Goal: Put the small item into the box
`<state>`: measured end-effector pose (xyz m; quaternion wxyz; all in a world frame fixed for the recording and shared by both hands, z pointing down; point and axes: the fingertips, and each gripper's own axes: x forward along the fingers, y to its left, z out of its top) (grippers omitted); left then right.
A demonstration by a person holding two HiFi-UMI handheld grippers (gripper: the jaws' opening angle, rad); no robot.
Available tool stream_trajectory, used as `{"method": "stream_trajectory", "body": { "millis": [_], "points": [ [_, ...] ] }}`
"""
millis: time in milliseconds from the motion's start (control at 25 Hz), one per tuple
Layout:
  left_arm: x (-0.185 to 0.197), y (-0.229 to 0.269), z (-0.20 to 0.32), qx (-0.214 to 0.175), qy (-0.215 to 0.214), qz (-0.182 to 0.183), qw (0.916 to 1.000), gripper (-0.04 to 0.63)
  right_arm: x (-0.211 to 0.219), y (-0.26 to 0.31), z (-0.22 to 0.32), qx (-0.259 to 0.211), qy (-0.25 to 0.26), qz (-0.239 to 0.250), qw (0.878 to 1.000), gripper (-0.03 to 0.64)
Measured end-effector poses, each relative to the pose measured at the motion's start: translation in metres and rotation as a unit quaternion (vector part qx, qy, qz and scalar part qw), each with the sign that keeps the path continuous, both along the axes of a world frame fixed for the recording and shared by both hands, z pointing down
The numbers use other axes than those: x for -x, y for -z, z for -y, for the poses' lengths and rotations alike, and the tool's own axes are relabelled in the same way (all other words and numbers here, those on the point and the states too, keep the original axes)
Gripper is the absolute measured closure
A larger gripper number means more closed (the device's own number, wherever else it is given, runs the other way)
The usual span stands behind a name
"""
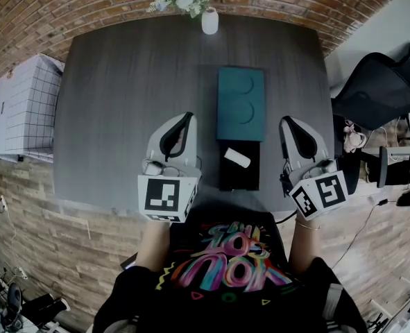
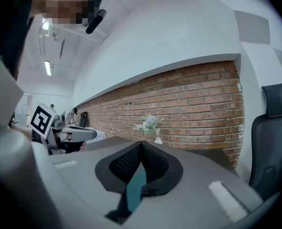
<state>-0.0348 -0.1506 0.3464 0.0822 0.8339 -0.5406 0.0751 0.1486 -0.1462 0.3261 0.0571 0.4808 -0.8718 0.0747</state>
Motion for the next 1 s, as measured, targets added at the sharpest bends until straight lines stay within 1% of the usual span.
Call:
{"method": "stream_trajectory", "body": {
  "millis": [320,680,1000],
  "points": [
    [0.0026,-0.0017,0.0015,0.001,-0.001,-0.002,1.0,0.594,0.0015,-0.0035,-0.0002,0.006,0.001,0.004,1.0,0.617],
    [0.0021,-0.0048,0.0042,-0.002,-0.007,0.01,0.9999,0.594,-0.0012,-0.0048,-0.0003,0.01,0.004,0.011,1.0,0.617],
    [0.0008,-0.0079,0.0051,0.003,-0.003,0.013,0.9999,0.594,-0.003,-0.0096,-0.0001,0.016,0.003,0.021,1.0,0.616]
  ]
}}
